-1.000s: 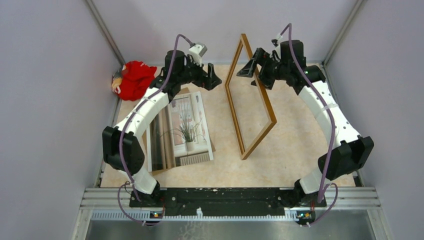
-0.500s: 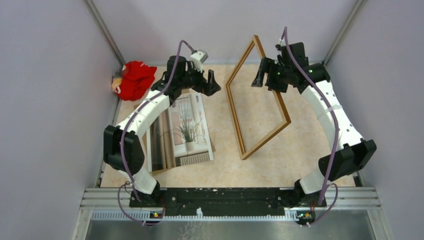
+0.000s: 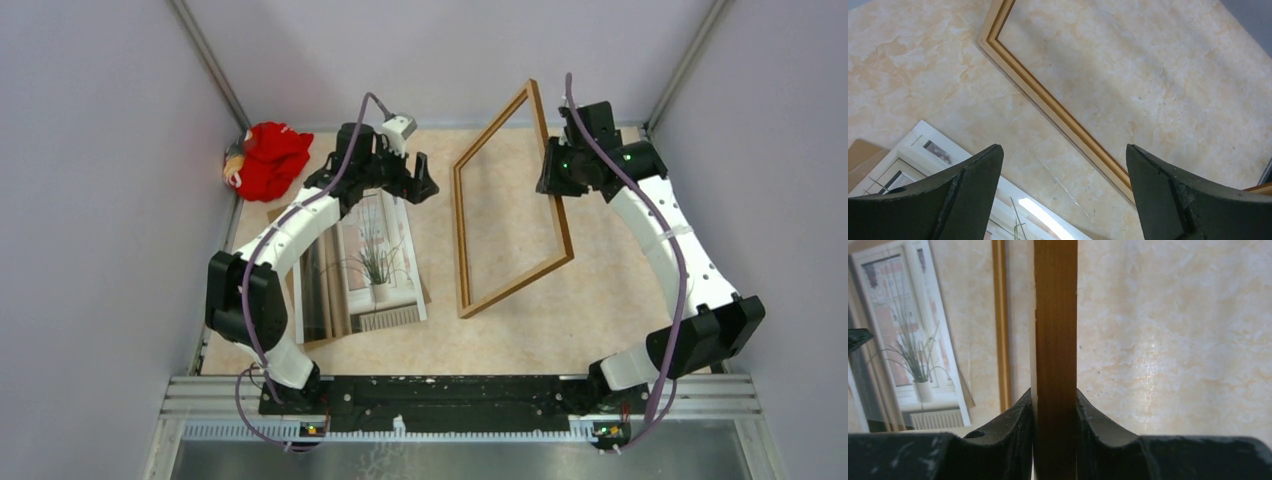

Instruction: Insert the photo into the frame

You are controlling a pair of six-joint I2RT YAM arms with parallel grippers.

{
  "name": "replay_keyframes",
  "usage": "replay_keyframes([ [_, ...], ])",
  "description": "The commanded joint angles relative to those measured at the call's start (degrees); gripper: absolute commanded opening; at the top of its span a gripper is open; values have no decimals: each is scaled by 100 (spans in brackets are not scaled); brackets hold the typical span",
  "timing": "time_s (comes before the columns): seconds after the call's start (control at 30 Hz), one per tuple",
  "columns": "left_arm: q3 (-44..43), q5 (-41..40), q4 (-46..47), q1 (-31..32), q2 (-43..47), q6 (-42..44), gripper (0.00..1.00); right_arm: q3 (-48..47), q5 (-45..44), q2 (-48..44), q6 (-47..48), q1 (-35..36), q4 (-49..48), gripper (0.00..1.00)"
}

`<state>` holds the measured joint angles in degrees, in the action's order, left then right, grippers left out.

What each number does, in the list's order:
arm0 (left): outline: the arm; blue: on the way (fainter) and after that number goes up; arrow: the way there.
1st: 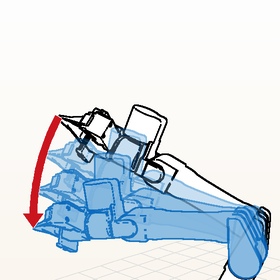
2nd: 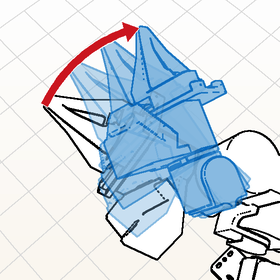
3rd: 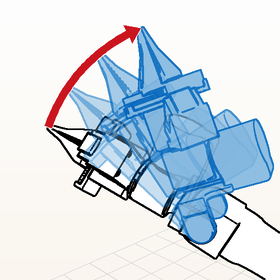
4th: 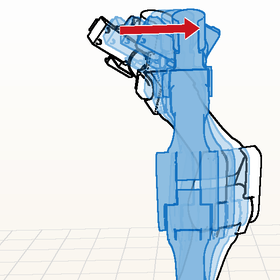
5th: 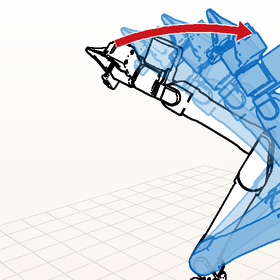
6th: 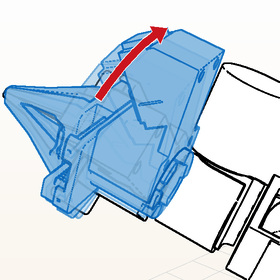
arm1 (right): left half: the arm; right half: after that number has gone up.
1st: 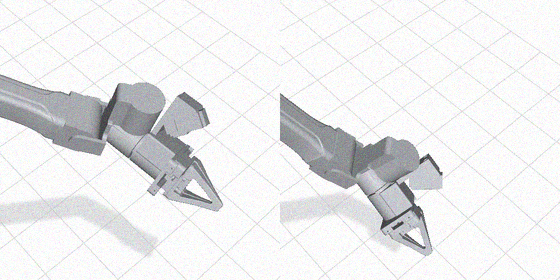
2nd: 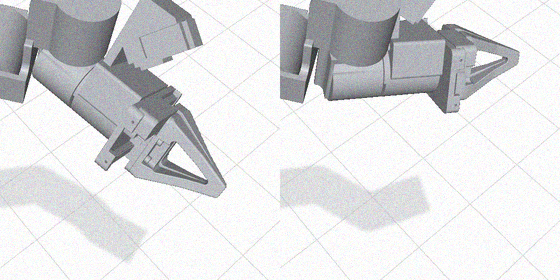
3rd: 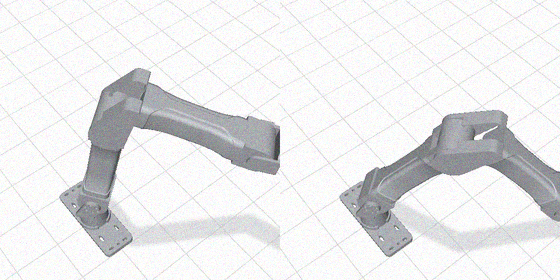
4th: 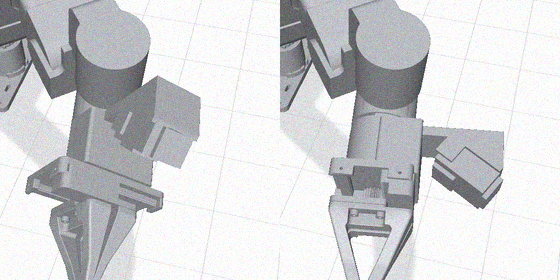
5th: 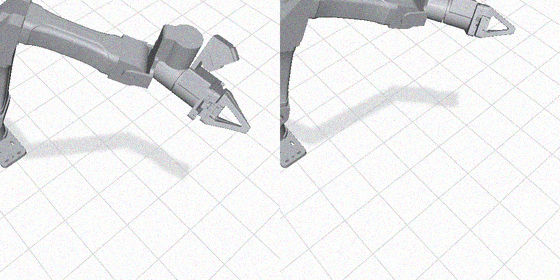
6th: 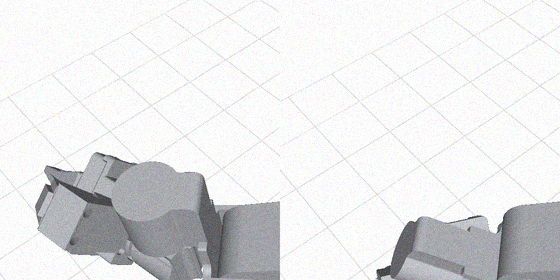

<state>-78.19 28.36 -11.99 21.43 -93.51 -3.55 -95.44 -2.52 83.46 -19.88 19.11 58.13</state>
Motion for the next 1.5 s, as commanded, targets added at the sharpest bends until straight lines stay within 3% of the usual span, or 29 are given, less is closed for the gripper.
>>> replay_keyframes([
  [0.0, 220, -178, 238, 18, 251, 426, 99, 423, -485, -131, 422, 59, -65, 26],
  [0.5, 816, -692, 186, 13, -49, 1533, 99, 1615, -727, 64, 683, 75, -730, 26],
  [0.67, 1053, -970, 263, 17, -280, 2028, 99, 1978, -1175, 258, 764, 95, -920, 27],
  [0.87, 1371, -1176, 521, 30, -646, 2536, 99, 2621, -2352, 606, 707, 349, -1328, 29],
  [1.13, 1570, -1289, 636, 153, -809, 2763, 99, 2952, -3040, 1113, 398, 578, -1622, 29],
  [1.47, 1819, -1505, 938, 277, -771, 2894, 99, 3436, -3121, 1273, 182, 529, -2134, 30],
])
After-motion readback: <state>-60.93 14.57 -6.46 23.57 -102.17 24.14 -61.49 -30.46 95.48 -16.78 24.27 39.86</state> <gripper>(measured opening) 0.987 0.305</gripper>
